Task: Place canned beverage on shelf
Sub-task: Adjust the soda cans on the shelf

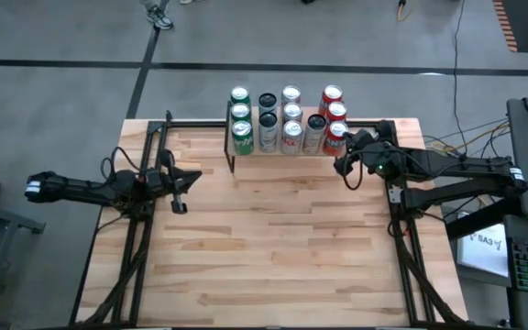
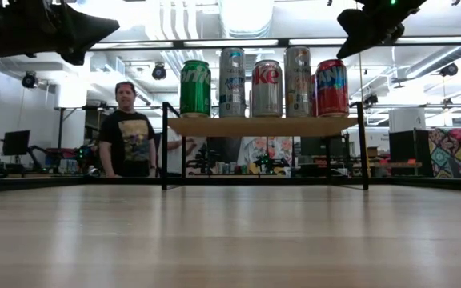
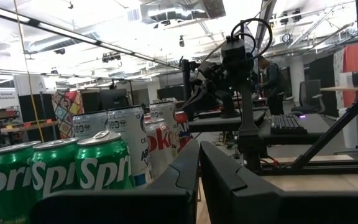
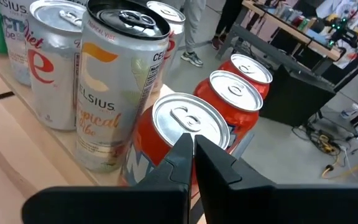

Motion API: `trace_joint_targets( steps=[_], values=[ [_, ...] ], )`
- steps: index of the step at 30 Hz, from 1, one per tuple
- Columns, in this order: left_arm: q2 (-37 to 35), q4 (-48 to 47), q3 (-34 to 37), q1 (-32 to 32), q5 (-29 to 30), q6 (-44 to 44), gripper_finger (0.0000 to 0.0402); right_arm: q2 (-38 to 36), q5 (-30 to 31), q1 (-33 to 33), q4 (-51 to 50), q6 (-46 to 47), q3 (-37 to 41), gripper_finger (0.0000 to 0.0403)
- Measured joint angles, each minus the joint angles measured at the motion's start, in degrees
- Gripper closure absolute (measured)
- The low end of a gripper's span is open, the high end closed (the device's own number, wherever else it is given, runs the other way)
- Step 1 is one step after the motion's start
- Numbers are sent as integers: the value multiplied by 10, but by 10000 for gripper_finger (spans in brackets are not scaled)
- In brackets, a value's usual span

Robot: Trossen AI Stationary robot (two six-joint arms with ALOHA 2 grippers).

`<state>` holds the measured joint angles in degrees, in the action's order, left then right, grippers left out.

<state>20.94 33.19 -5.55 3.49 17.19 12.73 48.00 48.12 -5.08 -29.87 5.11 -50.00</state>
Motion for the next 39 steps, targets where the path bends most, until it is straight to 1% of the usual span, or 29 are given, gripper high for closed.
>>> trace_joint_targets(
  steps=[4,7,10,14,16,23,27,31,39],
  values=[
    [0,0,0,0,0,-2,402,-3,0,0,0,-5,-2,394],
    [0,0,0,0,0,-2,402,-7,0,0,4,9,-13,394],
    [0,0,0,0,0,-2,402,-7,-2,0,35,13,-22,394],
    [0,1,0,0,0,-2,402,5,-42,0,83,10,-22,394],
    [0,2,0,0,0,-2,402,15,-48,0,94,11,-22,394],
    [0,2,0,0,0,-4,402,46,-46,0,93,29,-21,394],
    [0,2,0,0,0,-4,402,49,-42,0,92,29,-21,394],
    [0,2,0,0,0,-4,402,50,-17,0,86,28,-21,394],
    [0,1,0,0,0,-4,402,50,-15,0,59,43,-21,394]
  ],
)
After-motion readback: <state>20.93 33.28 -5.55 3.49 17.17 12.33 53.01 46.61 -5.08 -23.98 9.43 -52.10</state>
